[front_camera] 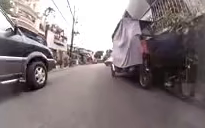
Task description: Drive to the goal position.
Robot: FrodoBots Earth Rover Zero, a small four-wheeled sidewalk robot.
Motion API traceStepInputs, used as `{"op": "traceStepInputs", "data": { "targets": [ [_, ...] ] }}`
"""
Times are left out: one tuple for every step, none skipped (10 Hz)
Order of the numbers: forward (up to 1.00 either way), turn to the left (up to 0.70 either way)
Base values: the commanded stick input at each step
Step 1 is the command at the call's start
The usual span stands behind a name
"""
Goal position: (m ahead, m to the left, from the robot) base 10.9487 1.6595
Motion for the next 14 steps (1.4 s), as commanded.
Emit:
{"op": "traceStepInputs", "data": {
  "targets": [
    [0.7,0.0],
    [0.7,0.0],
    [0.7,0.0],
    [0.7,0.04],
    [0.7,0.35],
    [0.7,0.35],
    [0.7,0.35],
    [0.7,0.34],
    [0.7,0.1],
    [0.7,0.0],
    [0.7,0.0],
    [0.7,0.0],
    [0.7,0.0],
    [0.7,0.0]
  ]
}}
